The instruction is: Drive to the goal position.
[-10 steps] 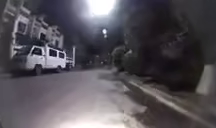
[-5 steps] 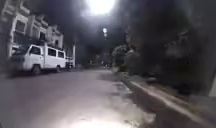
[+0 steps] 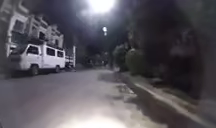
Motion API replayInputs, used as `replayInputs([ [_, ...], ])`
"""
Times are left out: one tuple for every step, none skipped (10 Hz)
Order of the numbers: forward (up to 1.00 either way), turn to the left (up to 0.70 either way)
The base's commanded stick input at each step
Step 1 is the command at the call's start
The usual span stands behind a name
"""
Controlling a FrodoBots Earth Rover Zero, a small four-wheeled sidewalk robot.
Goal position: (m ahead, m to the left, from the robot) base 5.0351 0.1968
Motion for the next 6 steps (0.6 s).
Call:
replayInputs([
  [0.50,0.00],
  [0.50,0.00],
  [0.50,0.00],
  [0.50,0.00],
  [0.50,0.00],
  [0.50,0.00],
])
